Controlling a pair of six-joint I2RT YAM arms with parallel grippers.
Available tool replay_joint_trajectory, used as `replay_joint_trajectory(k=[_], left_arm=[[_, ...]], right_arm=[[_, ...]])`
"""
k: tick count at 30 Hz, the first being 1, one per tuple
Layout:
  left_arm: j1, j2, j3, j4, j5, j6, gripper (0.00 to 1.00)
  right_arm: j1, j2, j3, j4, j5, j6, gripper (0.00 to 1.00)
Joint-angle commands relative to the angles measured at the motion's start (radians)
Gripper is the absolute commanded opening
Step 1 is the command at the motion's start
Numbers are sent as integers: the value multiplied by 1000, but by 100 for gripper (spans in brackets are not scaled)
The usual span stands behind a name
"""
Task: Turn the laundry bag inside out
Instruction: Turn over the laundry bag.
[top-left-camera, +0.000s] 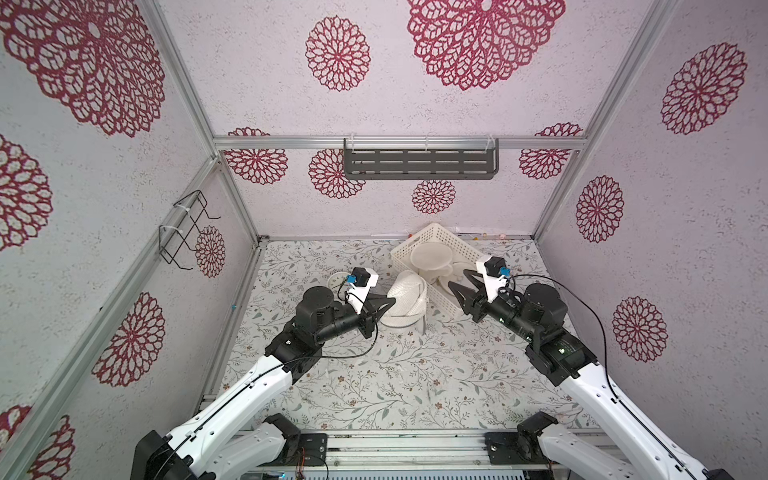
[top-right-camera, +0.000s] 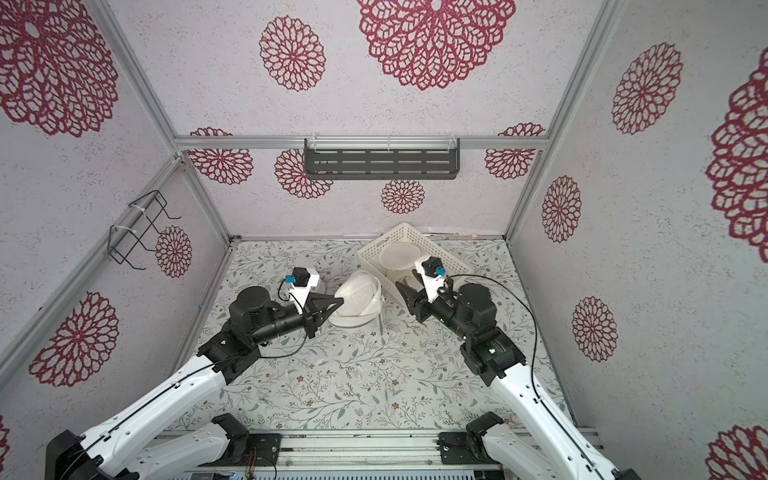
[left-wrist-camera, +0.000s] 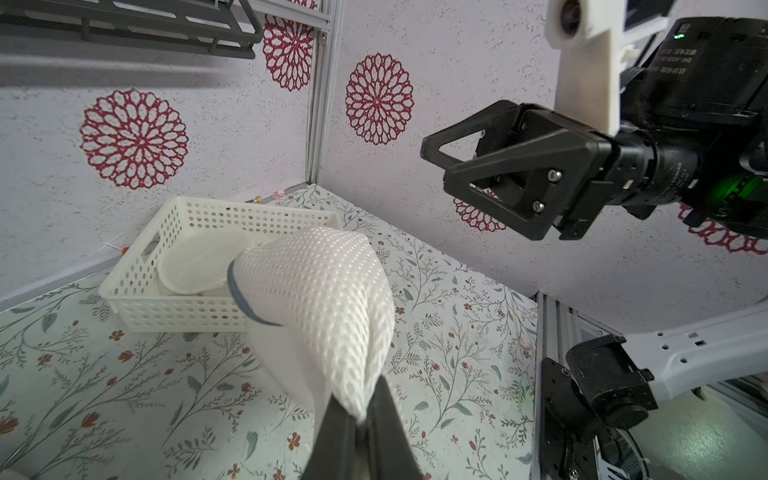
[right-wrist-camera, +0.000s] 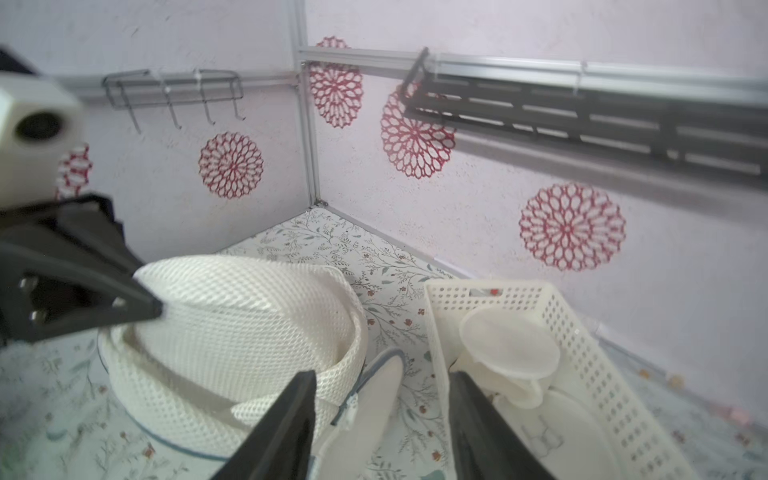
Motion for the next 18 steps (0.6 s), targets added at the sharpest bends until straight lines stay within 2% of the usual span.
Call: replay_joint_trajectory(k=[1,4,7,13,18], left_arm=[[-2,6,38,-25,35,15,0],[4,20,61,-60,70,48,0],[9,29,90,-114,105,79,0],[27,28,120,-188,156,109,0],[38,33,127,-205,194,114,0]], right_arm=[[74,-17,0,-31,-169,-324,49],[129,56,33,-50,-182,-392,43],[158,108,48,8,-128,-419,43],[161,167,87,48,-49,-465,38],[161,196,108,59,-83,-465,35]])
